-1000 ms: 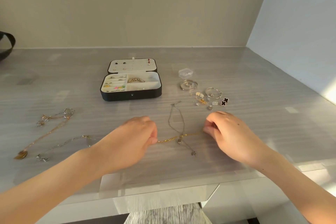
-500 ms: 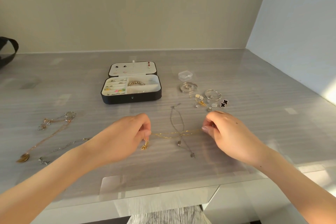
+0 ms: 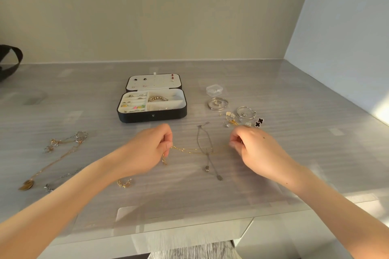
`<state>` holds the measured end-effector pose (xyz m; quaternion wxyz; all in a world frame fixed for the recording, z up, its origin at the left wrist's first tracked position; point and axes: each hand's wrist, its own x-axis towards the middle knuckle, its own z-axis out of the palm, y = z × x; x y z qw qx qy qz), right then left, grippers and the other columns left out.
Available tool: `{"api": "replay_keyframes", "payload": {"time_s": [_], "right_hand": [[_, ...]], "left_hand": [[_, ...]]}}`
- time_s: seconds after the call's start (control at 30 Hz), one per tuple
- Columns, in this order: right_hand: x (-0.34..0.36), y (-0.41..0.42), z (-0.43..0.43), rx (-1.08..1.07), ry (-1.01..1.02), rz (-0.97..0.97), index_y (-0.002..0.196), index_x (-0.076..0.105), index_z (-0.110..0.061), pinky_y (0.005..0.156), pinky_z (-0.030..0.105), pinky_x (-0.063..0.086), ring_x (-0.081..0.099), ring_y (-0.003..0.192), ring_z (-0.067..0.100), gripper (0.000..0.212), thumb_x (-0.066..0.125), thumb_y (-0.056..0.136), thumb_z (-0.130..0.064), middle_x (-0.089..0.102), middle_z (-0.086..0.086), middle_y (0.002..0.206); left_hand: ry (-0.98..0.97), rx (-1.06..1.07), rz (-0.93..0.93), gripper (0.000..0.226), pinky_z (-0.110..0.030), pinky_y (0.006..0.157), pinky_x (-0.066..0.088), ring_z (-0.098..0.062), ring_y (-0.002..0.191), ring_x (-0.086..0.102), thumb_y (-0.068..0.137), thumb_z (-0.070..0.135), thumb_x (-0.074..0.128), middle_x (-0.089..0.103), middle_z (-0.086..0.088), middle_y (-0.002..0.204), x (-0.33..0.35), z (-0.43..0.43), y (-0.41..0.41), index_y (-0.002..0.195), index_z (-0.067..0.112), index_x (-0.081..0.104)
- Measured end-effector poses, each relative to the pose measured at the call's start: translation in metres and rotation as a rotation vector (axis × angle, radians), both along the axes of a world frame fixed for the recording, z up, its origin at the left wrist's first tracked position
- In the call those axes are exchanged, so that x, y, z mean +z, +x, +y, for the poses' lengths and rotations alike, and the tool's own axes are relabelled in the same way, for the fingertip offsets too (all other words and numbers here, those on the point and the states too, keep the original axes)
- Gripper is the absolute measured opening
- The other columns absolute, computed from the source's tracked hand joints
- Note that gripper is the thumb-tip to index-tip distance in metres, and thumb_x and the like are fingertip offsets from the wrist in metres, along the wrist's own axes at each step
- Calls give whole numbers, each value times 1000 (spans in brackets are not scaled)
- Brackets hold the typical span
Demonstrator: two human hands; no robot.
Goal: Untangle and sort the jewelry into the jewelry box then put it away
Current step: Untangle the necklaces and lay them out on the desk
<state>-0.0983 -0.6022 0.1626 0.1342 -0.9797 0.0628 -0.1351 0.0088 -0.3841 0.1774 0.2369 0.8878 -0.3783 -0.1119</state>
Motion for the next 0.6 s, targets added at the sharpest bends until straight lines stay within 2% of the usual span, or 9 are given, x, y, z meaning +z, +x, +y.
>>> {"api": "replay_keyframes", "payload": {"time_s": [0.13, 0.33, 0.4, 0.5, 0.6], "right_hand": [[-1, 4, 1, -1, -18, 4, 98, 59, -10, 70, 27, 29, 54, 96, 26, 13, 49, 95, -17, 63, 5, 100], [-4, 4, 1, -5, -14, 2, 95, 60, -12, 78, 29, 36, 51, 98, 24, 10, 51, 93, -18, 61, 2, 100], [-5, 1, 2, 6, -19, -37, 94, 60, -13, 78, 30, 37, 52, 95, 23, 11, 52, 93, -21, 60, 1, 96], [-1, -10, 12, 106, 31, -132, 89, 62, -18, 71, 26, 38, 51, 82, 15, 26, 52, 87, -42, 59, -7, 82], [0, -21, 27, 198, 104, -82, 90, 64, -25, 66, 21, 37, 47, 77, 6, 43, 46, 77, -62, 55, -13, 78]], "left_hand": [[41, 26, -31, 19, -18, 53, 32, -7, 62, 43, 97, 13, 39, 56, 6, 73, 0, -1, 6, 79, 20, 40], [147, 52, -83, 12, -35, 69, 41, -17, 76, 50, 96, 16, 39, 57, 3, 81, -3, -3, 9, 85, 19, 42], [169, 53, -105, 10, -36, 72, 41, -20, 79, 50, 97, 18, 39, 54, 5, 80, -4, -4, 8, 88, 18, 43], [200, 64, -139, 10, -32, 68, 38, -16, 78, 47, 97, 24, 41, 47, 11, 75, -5, -6, 9, 87, 21, 43], [221, 64, -242, 13, -29, 70, 36, -16, 84, 47, 95, 33, 44, 45, 11, 81, -3, -9, 7, 87, 23, 43]]}}
